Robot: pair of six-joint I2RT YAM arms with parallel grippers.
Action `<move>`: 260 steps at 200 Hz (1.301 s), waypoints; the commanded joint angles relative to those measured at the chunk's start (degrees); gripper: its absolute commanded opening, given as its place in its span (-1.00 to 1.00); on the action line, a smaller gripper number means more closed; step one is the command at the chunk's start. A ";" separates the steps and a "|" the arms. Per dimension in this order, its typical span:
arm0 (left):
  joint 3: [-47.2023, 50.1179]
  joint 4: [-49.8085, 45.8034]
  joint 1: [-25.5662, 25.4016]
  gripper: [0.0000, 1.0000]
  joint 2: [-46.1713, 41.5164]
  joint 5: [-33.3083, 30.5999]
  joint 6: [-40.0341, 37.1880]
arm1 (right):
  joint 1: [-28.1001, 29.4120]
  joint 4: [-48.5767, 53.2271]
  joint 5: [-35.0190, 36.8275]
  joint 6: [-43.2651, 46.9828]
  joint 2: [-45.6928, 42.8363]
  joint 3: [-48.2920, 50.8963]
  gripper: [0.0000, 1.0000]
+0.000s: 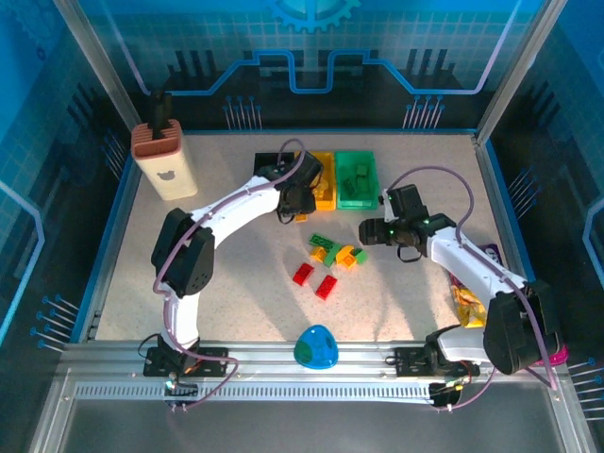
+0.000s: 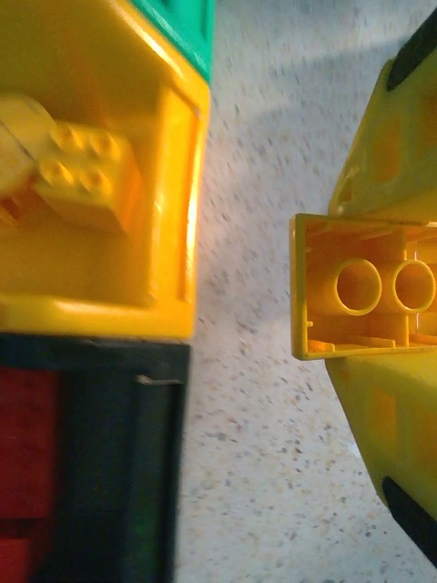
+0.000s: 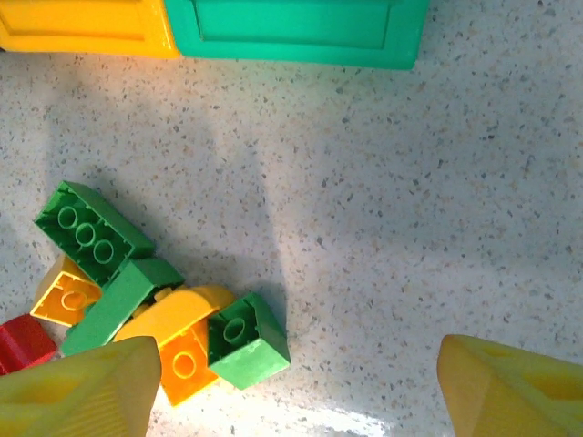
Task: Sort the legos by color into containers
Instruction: Place the lego in the container, then pick up the lego from the center of the table.
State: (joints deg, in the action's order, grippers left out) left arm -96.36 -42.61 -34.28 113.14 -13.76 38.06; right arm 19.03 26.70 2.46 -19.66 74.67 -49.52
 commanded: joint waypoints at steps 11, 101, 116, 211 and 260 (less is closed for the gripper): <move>-10.84 -3.29 1.17 -0.35 5.11 -0.93 -4.89 | -0.75 -0.08 -1.67 -1.53 -3.89 3.19 0.57; -30.71 -5.23 3.67 0.64 14.19 2.51 -12.11 | 1.57 0.73 -2.48 -3.07 -7.37 5.61 0.56; -22.68 0.00 2.69 0.65 7.84 2.14 -12.88 | 2.47 0.29 -2.63 -2.86 -7.55 5.83 0.56; 18.87 15.86 0.87 0.41 -24.41 1.32 -11.71 | 14.17 3.63 -3.06 6.30 3.62 -5.39 0.55; 37.15 18.75 0.86 0.35 -37.47 0.10 -8.45 | 16.26 7.50 -3.20 11.65 15.62 -16.72 0.52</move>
State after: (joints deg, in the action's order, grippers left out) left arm -65.28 -26.24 -33.69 82.19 -12.27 27.27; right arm 34.46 30.74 -0.47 -11.84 85.95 -60.80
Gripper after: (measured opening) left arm 0.675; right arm 0.764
